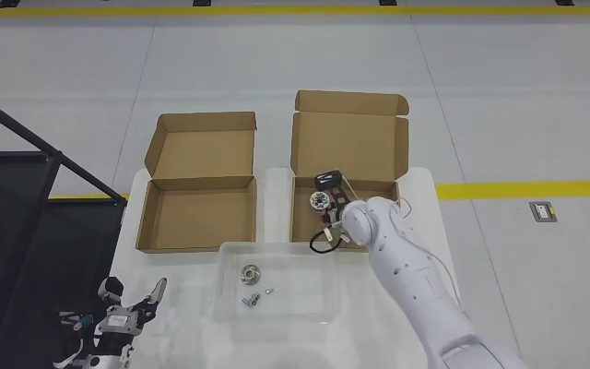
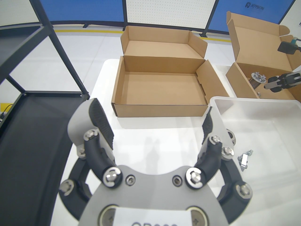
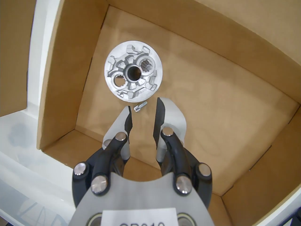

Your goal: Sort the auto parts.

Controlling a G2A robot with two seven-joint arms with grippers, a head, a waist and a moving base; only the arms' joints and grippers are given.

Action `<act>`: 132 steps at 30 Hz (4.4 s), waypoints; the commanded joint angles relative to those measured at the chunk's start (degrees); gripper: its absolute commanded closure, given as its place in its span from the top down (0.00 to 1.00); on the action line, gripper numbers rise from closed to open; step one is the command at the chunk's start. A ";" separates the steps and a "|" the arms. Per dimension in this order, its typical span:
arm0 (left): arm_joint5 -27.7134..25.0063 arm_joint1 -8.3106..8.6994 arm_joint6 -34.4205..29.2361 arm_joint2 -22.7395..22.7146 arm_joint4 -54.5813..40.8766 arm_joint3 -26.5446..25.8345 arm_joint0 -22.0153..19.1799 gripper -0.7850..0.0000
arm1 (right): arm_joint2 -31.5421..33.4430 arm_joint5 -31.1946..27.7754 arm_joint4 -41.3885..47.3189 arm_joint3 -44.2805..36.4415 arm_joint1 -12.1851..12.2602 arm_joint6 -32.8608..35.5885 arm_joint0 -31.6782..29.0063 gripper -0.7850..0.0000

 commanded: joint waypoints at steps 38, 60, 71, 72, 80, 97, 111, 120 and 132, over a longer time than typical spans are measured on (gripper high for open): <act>0.00 0.00 0.00 0.00 0.00 0.00 0.00 1.00 | -7.92 -25.79 1.42 -40.19 3.53 17.16 -16.52 1.00; 0.00 0.00 0.00 0.00 0.00 0.00 0.00 1.00 | -29.35 -30.15 -6.44 -16.26 -2.84 8.48 -5.68 1.00; 0.00 0.00 0.00 0.00 0.00 0.00 0.00 1.00 | -33.26 -25.18 -7.32 -7.91 -6.38 7.93 -3.50 0.76; 0.00 0.00 0.00 0.00 0.00 0.00 0.00 1.00 | -33.65 -25.14 -7.41 -7.55 -6.70 8.12 -3.36 0.77; 0.00 0.00 0.00 0.00 0.00 0.00 0.00 1.00 | -34.94 -24.80 -6.63 -3.87 -8.81 9.11 -2.00 0.48; 0.00 0.00 0.00 0.00 0.00 0.00 0.00 1.00 | -35.86 -25.72 -6.38 1.58 -11.71 9.34 -0.48 0.37; 0.00 0.00 0.00 0.00 0.00 0.00 0.00 1.00 | -35.44 -27.05 -6.27 6.12 -13.27 7.74 1.04 0.20; 0.00 0.00 0.00 0.00 0.00 0.00 0.00 1.00 | -35.01 -27.65 -6.56 7.95 -13.79 6.69 1.41 0.18; 0.00 0.00 0.00 0.00 0.00 0.00 0.00 1.00 | -32.88 -28.24 -8.00 6.68 -13.01 4.34 2.60 0.00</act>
